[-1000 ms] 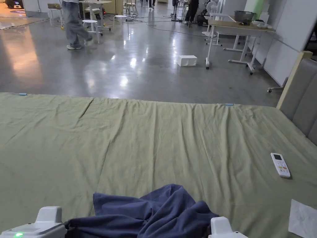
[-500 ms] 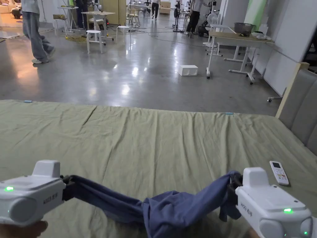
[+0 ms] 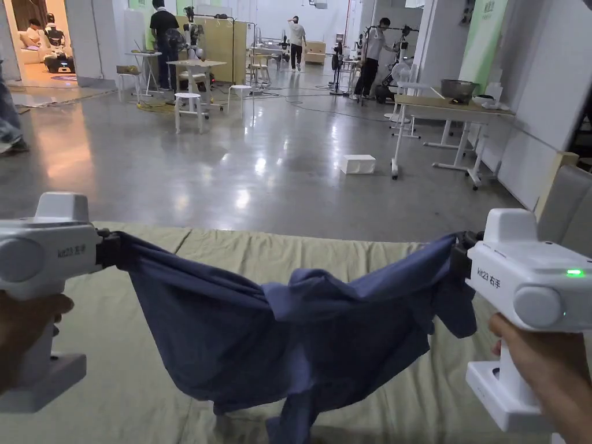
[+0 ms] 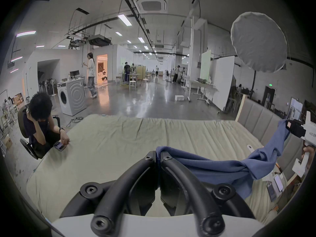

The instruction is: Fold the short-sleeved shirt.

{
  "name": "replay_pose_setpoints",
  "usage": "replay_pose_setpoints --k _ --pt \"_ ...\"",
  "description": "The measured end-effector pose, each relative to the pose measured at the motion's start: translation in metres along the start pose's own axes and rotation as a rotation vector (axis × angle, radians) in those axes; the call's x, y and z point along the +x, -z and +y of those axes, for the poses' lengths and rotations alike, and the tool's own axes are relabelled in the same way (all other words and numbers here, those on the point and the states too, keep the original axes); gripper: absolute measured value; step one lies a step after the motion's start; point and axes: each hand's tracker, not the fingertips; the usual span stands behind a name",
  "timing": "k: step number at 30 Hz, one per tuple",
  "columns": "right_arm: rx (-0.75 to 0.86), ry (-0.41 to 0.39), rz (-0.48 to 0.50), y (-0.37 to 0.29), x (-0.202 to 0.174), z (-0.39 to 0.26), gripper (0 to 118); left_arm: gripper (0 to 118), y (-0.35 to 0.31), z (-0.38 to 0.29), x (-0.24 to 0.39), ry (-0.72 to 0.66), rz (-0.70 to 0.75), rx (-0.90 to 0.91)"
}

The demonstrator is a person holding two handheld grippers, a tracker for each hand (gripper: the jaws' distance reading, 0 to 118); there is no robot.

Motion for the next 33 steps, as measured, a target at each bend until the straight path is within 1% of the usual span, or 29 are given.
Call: replay_pose_setpoints --k 2,3,5,7,8,9,10,11,13,14,16,18,19,22,23,24,25,26,27,30,31,33 --pt "0.021 -0.032 -0.008 0.006 0.000 0.015 5 4 0.000 0.014 -0.001 -0.003 0.004 0.014" --pt "0.012 -0.015 -0.007 0.009 0.000 0.019 5 4 -0.001 0.022 -0.002 -0.003 0.005 0.023" --pt "0.016 -0.014 -0.008 0.015 0.000 0.029 5 5 0.003 0.032 -0.005 -0.005 0.015 0.031" --pt "0.066 -0.056 -0.020 0.021 0.000 0.041 5 4 0.006 0.043 -0.008 -0.013 0.022 0.041" --pt "0.039 -0.025 -0.018 0.024 0.003 0.043 5 5 0.009 0.046 -0.012 -0.019 0.021 0.044" --pt "0.039 -0.013 -0.016 0.027 0.005 0.048 5 4 0.011 0.052 -0.015 -0.027 0.024 0.048" --pt "0.014 0.068 -0.012 0.030 0.008 0.049 5 4 0.012 0.057 -0.016 -0.034 0.030 0.056" --pt "0.024 0.036 -0.015 0.034 0.010 0.053 5 4 0.013 0.062 -0.018 -0.034 0.034 0.061" --pt "0.032 0.021 -0.034 0.040 0.009 0.058 5 4 0.018 0.071 -0.021 -0.047 0.043 0.072" --pt "0.043 -0.003 -0.029 0.043 0.010 0.062 5 4 0.020 0.075 -0.022 -0.048 0.043 0.073" --pt "0.035 0.011 -0.030 0.043 0.006 0.066 5 4 0.027 0.083 -0.023 -0.040 0.049 0.082" --pt "0.044 -0.018 -0.035 0.036 0.006 0.061 5 4 0.036 0.090 -0.021 -0.026 0.060 0.083" --pt "0.050 -0.018 0.049 0.054 0.003 0.065 5 4 0.041 0.094 -0.021 -0.024 0.064 0.081" --pt "0.040 -0.031 0.049 0.065 0.004 0.064 5 4 0.058 0.102 -0.018 -0.022 0.065 0.074" --pt "-0.019 -0.032 0.018 0.107 0.000 0.073 5 4 0.065 0.105 -0.018 -0.001 0.080 0.065" --pt "0.005 -0.083 0.003 0.121 0.000 0.078 5 4 0.072 0.109 -0.018 0.009 0.088 0.059" --pt "-0.018 -0.047 0.015 0.134 0.002 0.078 5 4 0.077 0.112 -0.019 0.011 0.090 0.056" --pt "-0.016 -0.056 0.013 0.146 0.004 0.081 5 5 0.083 0.115 -0.020 0.005 0.086 0.056" --pt "0.003 -0.071 -0.049 0.137 0.002 0.088 5 4 0.095 0.122 -0.020 -0.002 0.090 0.051" --pt "-0.003 -0.073 -0.051 0.168 0.002 0.100 5 5 0.114 0.134 -0.020 0.015 0.106 0.056" --pt "0.004 -0.072 -0.054 0.150 0.001 0.095 5 4 0.118 0.137 -0.019 0.023 0.111 0.059" --pt "0.024 -0.067 -0.063 0.149 0.002 0.096 5 5 0.122 0.144 -0.015 0.045 0.134 0.100"
